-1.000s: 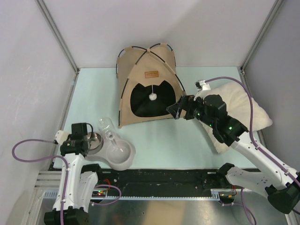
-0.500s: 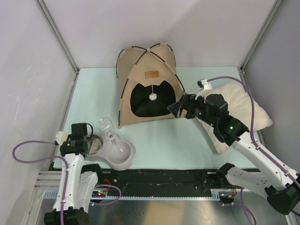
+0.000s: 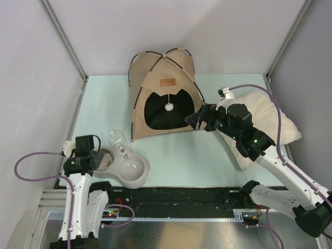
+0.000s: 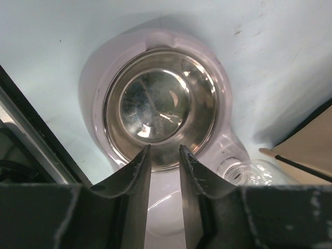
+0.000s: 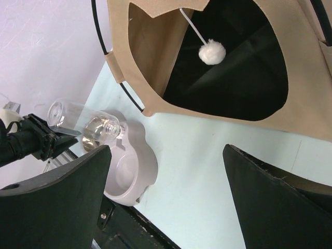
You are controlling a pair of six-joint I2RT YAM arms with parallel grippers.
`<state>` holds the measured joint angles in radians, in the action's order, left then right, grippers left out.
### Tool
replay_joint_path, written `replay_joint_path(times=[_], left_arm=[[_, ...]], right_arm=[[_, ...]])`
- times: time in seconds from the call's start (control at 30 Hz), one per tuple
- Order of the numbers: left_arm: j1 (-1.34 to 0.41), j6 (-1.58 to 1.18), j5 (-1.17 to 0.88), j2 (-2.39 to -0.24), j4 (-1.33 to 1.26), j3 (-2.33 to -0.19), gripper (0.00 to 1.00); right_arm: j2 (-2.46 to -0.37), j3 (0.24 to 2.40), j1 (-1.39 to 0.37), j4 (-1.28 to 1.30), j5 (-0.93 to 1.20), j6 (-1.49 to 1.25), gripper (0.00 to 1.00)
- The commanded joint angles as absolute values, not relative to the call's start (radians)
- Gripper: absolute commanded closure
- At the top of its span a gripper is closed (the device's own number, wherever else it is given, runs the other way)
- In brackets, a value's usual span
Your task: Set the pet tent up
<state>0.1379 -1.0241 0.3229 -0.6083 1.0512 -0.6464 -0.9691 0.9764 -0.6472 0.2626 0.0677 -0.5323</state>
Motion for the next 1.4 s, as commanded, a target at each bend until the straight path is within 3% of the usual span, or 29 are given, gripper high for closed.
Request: replay_joint_path(times=[0.0,0.27,1.37], left_arm=[[0.147,-1.017,0.287,-0.633,1.023,-0.602,0.69],[0.147,-1.088,0.367,-0.756,0.918,-0.534,0.78],[0.173,-1.084,0.33,-0.937,0.662,-0.407,0.85]], right_arm=[[-0.977,0.977,-0.644,0.23,0.087,-0.553,0.06],[-0.958,0.954,-0.643,0.186,0.131,-0.556,0.06],[-0.976,0.95,-0.637,0.162,0.166,-0.557,0.07]])
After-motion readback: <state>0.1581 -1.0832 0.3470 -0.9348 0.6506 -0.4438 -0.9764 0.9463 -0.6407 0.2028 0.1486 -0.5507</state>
